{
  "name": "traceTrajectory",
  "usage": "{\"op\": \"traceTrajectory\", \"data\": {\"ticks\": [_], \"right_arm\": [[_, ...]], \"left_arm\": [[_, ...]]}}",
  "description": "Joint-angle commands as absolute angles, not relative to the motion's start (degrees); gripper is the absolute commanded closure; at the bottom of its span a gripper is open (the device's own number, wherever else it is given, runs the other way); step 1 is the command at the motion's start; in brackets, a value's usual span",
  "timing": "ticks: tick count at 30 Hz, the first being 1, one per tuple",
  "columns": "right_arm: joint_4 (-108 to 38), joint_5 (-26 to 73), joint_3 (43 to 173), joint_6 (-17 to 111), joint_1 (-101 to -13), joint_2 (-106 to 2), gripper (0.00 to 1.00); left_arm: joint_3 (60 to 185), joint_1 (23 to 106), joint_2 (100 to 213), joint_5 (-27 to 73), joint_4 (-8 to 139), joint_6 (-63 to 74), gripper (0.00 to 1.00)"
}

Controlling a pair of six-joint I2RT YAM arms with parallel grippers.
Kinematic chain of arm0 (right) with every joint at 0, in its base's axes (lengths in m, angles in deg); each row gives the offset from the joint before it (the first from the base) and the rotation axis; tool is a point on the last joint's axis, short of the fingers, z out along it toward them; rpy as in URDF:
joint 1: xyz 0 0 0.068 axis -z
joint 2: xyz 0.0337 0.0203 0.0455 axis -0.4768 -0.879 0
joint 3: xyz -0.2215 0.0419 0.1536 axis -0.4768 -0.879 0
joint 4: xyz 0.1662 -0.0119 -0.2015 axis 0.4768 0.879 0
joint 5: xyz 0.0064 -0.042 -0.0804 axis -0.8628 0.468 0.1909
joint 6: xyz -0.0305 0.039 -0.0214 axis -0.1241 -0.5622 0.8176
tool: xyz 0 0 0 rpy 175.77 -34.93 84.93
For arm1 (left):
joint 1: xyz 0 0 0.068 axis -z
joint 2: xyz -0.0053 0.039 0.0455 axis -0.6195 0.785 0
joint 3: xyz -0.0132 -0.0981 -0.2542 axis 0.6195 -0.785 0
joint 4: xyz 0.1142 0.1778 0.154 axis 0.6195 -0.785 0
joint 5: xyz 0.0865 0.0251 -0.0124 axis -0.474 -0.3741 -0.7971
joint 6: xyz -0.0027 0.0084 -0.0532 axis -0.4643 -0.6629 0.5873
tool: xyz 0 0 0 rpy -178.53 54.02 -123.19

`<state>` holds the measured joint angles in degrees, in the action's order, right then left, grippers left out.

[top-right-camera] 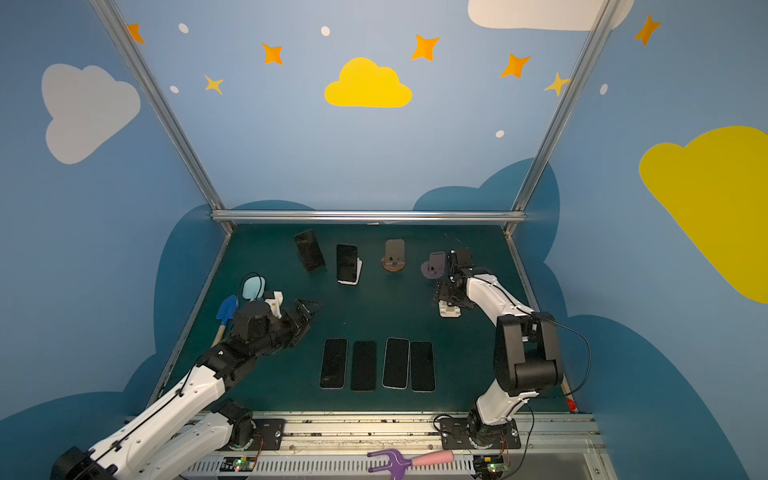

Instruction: Remove the phone from the phone stand

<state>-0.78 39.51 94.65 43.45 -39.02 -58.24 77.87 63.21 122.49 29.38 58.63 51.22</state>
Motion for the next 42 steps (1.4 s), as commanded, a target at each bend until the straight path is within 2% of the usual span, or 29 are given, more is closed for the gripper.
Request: {"op": "traceTrajectory", "data": {"ticks": [1, 4, 7, 15, 17, 25, 31, 34, 38, 42], "right_arm": [[1.3, 39.6, 95.0, 43.6, -39.4, -58.0, 0.25], [2.2, 40.9, 96.3, 43.9, -40.1, -58.0, 0.35], [2.2, 41.7, 96.8, 44.1, -41.6, -56.8, 0.39], [4.6, 42.8, 101.9, 43.6, -47.8, -57.8, 0.42], [5.6, 43.2, 102.8, 43.4, -47.8, -58.9, 0.39], [6.8, 48.6, 99.4, 40.5, -46.5, -54.9, 0.17], [2.9, 45.5, 95.6, 34.4, -48.7, -50.7, 0.15], [2.3, 48.5, 93.8, 34.2, -49.1, -48.5, 0.15], [-1.8, 46.8, 90.2, 42.4, -46.0, -45.6, 0.1], [-2.7, 45.9, 90.7, 47.8, -43.6, -47.8, 0.08]], "left_arm": [[79.4, 63.4, 122.5, 29.0, 58.7, 50.0, 0.0], [79.3, 63.4, 122.0, 29.2, 58.5, 49.9, 0.0], [79.1, 63.5, 121.0, 28.3, 57.6, 49.8, 0.0], [79.7, 63.4, 121.5, 28.6, 57.7, 49.6, 0.0], [79.5, 63.4, 121.3, 28.6, 57.9, 49.7, 0.0], [79.1, 63.4, 121.2, 28.6, 57.9, 49.7, 0.0], [79.3, 63.4, 122.3, 29.3, 59.0, 49.8, 0.0], [79.8, 63.4, 122.1, 29.7, 58.1, 49.3, 0.0], [78.5, 63.4, 120.4, 28.5, 58.0, 49.5, 0.0], [77.3, 63.6, 120.8, 28.7, 60.3, 50.3, 0.0]]}}
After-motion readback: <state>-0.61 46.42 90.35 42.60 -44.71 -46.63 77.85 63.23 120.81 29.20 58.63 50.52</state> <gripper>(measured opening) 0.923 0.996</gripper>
